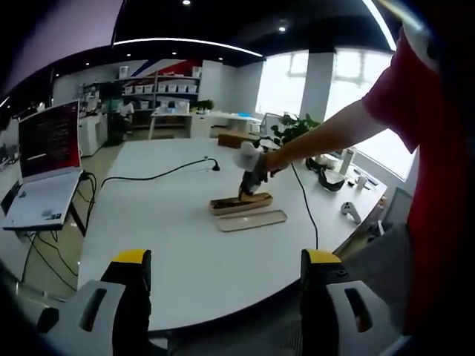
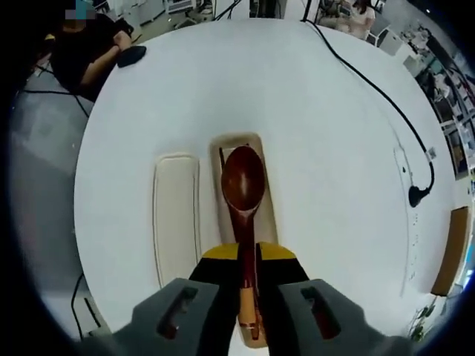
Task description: Arrange the utensils inside the cutlery case until each visible utensil rests in its matching compartment.
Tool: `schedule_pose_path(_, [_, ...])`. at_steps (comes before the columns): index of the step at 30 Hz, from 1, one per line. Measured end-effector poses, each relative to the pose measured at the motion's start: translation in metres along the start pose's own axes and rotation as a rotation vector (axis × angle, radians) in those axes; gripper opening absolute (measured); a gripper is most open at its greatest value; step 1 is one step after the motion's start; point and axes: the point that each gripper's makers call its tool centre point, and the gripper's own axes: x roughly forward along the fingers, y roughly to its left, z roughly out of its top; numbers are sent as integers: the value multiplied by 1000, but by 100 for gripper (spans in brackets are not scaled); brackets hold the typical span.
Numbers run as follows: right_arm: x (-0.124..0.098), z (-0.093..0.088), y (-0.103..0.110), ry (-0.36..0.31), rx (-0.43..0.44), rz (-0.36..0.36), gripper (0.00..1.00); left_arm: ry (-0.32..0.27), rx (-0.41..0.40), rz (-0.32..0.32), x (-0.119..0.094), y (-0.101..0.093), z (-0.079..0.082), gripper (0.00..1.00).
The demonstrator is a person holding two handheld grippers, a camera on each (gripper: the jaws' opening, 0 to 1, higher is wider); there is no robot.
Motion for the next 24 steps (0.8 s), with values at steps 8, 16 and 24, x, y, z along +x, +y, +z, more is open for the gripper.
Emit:
schedule_pose_path(8, [-9,0,-1,-16,13,-20,5,-13,6,-4,-2,-1,4,85])
schedule_pose_path(16, [-21,-8,7,-37,45,-50,8,-34,9,-13,-5,-2,9,85])
schedule_pose_path(24, [-41,-23,14,-49,88,-98,15,-36,16,-9,-7,2,12,82])
